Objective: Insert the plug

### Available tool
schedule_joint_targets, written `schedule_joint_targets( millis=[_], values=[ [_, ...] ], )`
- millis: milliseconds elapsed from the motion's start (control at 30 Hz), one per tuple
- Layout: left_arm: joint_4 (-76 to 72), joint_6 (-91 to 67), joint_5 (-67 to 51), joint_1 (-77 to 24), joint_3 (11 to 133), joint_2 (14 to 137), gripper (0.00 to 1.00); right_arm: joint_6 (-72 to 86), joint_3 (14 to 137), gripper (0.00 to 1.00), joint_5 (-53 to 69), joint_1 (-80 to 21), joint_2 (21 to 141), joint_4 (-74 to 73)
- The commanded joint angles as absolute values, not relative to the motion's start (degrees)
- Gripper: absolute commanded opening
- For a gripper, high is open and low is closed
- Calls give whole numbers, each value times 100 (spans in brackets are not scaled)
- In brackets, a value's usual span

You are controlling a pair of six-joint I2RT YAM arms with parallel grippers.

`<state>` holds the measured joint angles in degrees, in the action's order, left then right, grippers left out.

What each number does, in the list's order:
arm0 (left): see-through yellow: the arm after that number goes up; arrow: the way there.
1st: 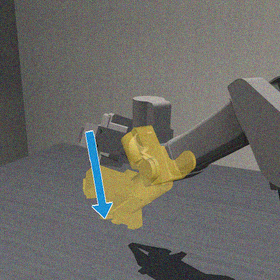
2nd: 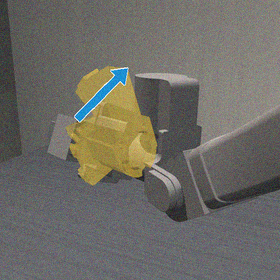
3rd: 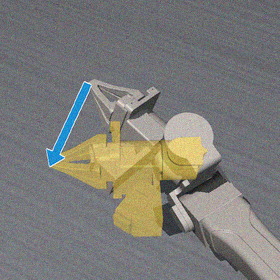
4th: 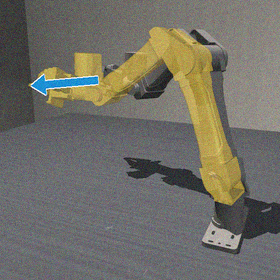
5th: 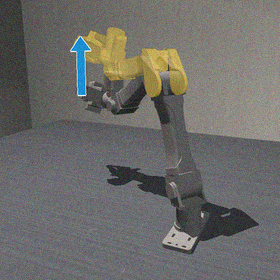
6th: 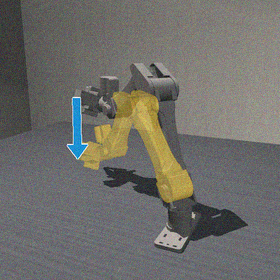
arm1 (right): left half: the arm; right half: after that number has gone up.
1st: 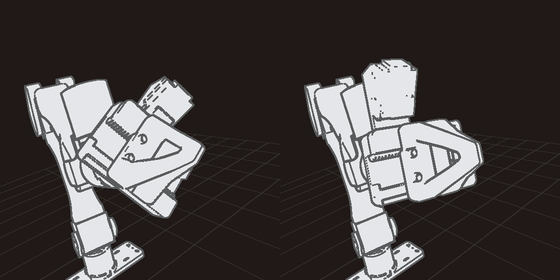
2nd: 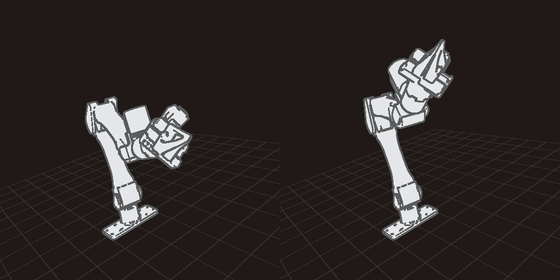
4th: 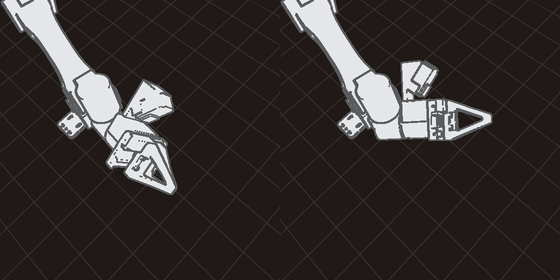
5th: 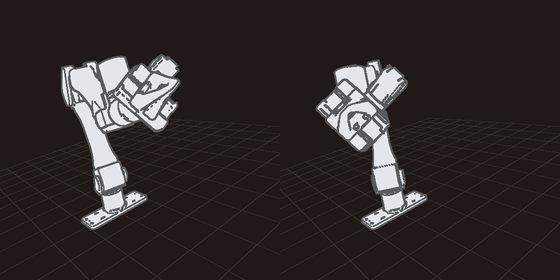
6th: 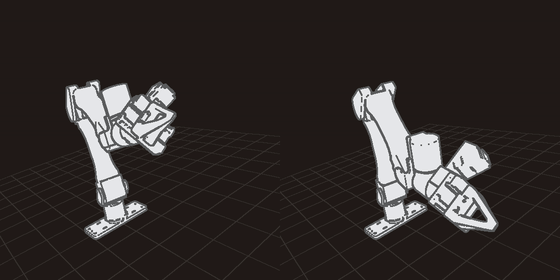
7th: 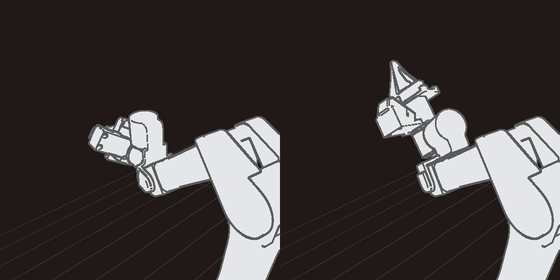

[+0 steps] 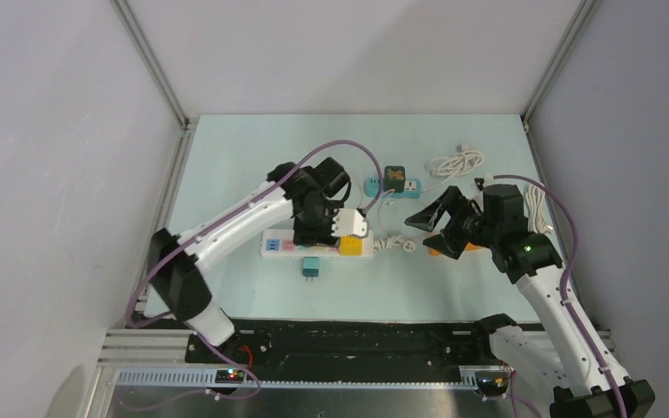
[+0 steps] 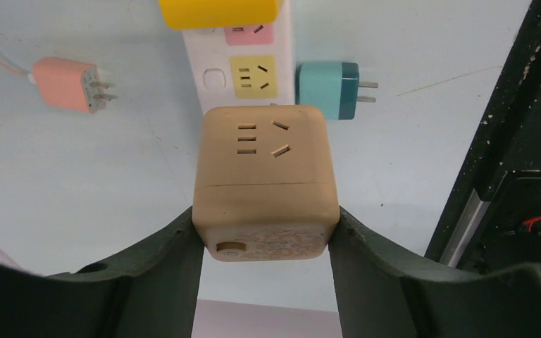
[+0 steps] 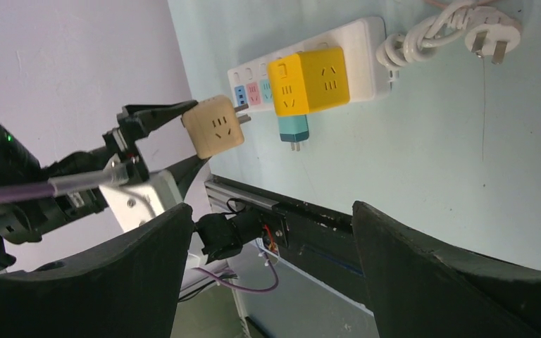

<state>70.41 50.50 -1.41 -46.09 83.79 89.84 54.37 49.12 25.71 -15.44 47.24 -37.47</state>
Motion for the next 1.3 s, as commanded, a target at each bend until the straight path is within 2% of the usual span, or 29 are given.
schedule_joint_targets(
  millis=[0, 167, 500, 1267],
  values=[
    [7706, 4825, -41, -4561, 9024, 9474, 0, 5341, 4870, 86, 2853, -1423, 4806, -3542],
    [7791, 4804, 271, -4510, 9144, 9740, 0, 5299, 4869, 80, 3055, -1170, 4714, -3578],
    [7747, 5038, 272, -4433, 9358, 10278, 0, 5267, 4869, 79, 2625, -755, 4114, -3869],
    [7631, 5008, 44, -4387, 9531, 11034, 0, 5127, 4869, 79, 2627, -651, 4185, -4127]
  ],
)
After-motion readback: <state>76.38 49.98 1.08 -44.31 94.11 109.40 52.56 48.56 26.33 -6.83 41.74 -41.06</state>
